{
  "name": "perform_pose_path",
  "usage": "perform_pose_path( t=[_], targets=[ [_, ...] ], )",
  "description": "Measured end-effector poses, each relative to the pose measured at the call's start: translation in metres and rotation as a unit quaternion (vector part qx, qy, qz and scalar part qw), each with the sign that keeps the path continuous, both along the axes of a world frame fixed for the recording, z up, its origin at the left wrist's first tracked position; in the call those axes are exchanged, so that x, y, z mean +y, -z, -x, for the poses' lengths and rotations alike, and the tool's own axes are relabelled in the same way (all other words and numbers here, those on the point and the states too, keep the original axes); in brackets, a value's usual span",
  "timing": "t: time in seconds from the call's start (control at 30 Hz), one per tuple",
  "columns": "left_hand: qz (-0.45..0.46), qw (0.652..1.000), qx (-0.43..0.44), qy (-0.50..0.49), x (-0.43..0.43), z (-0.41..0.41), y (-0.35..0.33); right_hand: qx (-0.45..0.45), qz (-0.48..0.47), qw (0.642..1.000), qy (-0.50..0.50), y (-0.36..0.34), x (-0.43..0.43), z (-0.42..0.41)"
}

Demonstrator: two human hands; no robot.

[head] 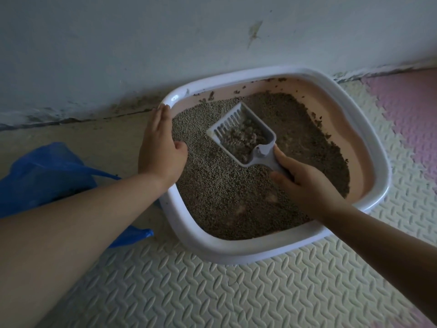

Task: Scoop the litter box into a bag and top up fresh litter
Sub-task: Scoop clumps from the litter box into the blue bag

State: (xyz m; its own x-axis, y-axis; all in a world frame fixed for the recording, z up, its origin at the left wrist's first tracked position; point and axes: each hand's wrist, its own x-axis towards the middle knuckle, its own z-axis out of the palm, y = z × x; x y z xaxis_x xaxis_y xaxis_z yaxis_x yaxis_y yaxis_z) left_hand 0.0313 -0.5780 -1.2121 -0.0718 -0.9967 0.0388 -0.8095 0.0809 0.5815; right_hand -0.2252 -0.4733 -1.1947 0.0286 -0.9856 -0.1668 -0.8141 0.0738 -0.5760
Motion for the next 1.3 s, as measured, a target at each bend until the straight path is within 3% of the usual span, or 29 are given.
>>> perform_pose_path(
  t=[0.4,0.53,1.3],
  targets=[
    [0.004,1.0,-0.001,-0.001,-0.001,0.0,0.001,-0.041,-0.019,0.999,0.014,0.001,-0.003,-0.002],
    [0.007,1.0,-0.004,0.001,-0.002,0.0,0.002,-0.001,-0.025,0.999,-0.023,-0.004,-0.001,-0.004],
    [0.009,1.0,-0.007,-0.002,-0.001,0.0,0.001,0.003,-0.026,1.0,0.012,0.0,-0.001,0.007]
  ],
)
